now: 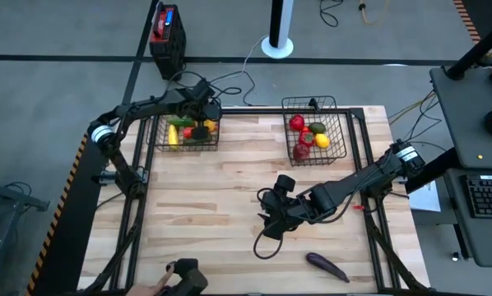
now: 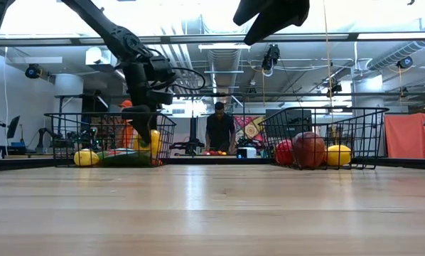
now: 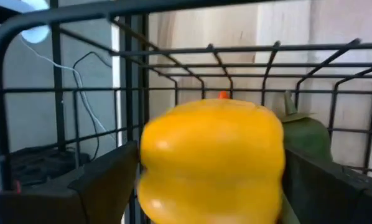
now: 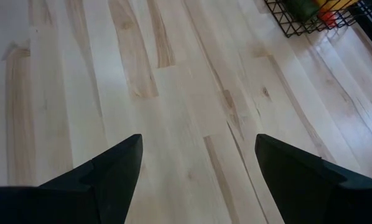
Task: Sort produce into baskets
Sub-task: Put the yellow bell pepper into the left black wire basket, then put the purple eggplant into the left black wire basket
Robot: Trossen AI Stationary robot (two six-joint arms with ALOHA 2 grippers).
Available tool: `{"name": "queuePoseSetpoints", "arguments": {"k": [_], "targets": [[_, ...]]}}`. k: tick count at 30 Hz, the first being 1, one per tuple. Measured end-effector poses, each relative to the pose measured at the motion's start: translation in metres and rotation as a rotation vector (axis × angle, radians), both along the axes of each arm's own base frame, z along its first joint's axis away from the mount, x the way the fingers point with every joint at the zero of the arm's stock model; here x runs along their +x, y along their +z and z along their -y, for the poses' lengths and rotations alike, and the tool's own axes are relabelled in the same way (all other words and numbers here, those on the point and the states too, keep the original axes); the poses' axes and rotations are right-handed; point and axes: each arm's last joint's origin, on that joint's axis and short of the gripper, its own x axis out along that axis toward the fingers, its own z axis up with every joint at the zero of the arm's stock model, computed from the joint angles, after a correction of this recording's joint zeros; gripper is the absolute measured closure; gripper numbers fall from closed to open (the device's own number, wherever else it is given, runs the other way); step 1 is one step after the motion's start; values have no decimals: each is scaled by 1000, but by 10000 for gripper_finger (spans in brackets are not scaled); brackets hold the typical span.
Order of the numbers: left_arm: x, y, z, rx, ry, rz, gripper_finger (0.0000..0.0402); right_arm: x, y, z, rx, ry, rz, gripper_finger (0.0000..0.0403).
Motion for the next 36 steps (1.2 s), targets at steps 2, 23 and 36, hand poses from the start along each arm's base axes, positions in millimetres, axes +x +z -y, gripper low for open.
{"name": "queuePoseSetpoints", "arguments": {"k": [2, 23, 36], "targets": [[-1, 2, 0, 11, 9, -2, 57, 0, 0, 0, 0, 0, 0, 99], [-3, 18, 6, 37, 41, 53, 56, 0, 0, 0, 0, 6, -2, 99], [-18, 80, 42, 119, 90, 239, 56, 0, 1, 2, -25, 22, -6, 99]]}}
